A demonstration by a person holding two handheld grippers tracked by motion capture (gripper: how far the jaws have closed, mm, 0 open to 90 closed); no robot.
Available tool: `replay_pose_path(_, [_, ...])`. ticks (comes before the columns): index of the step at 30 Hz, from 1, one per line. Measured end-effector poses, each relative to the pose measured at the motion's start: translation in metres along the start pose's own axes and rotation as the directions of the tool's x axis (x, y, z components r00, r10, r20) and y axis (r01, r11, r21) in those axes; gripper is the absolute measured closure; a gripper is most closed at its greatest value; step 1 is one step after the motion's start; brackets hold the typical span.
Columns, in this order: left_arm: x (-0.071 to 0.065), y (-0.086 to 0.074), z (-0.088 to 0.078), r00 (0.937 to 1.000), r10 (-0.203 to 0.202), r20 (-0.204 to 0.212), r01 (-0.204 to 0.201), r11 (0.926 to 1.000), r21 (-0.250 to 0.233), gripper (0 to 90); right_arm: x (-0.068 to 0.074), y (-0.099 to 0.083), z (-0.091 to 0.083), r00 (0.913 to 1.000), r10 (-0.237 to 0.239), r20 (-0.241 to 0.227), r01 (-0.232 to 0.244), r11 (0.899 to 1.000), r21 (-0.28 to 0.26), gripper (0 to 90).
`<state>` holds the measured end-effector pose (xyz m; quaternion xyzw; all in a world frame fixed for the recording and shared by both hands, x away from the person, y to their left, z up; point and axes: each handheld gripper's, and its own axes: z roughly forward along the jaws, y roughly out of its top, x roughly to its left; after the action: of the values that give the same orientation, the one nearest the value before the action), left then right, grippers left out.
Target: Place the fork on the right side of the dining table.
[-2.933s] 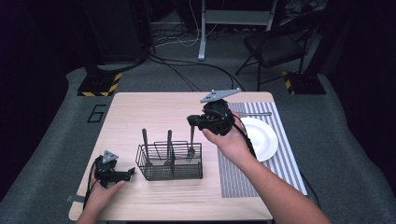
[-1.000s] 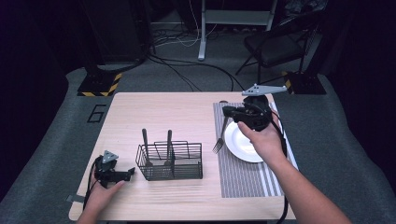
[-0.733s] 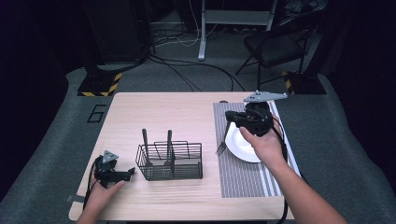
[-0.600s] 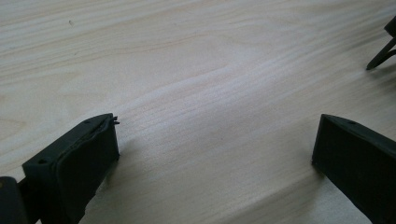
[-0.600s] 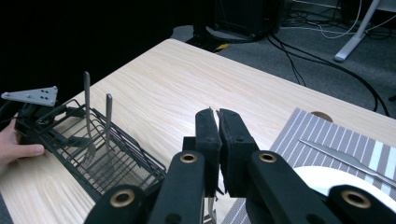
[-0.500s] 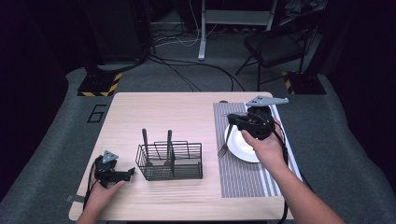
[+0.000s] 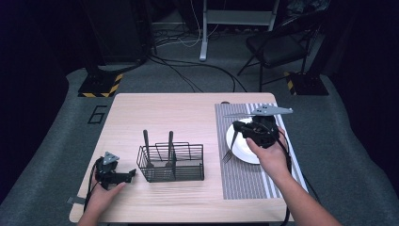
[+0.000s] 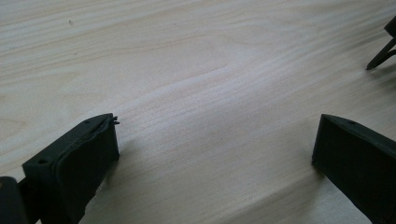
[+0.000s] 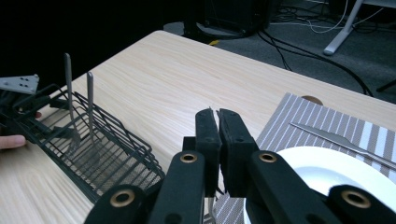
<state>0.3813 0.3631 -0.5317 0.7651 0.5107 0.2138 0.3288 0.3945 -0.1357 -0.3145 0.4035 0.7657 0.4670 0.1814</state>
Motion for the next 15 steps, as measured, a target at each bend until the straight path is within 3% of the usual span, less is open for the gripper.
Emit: replay_pose_path(15, [0.0,0.0,0.0,1.0,0.0,0.0,0.0,1.0,0.0,0.1,-0.005,-0.027,0.008,0.9991,0.008,0.042,-0.009,0.999,0.032,86.7])
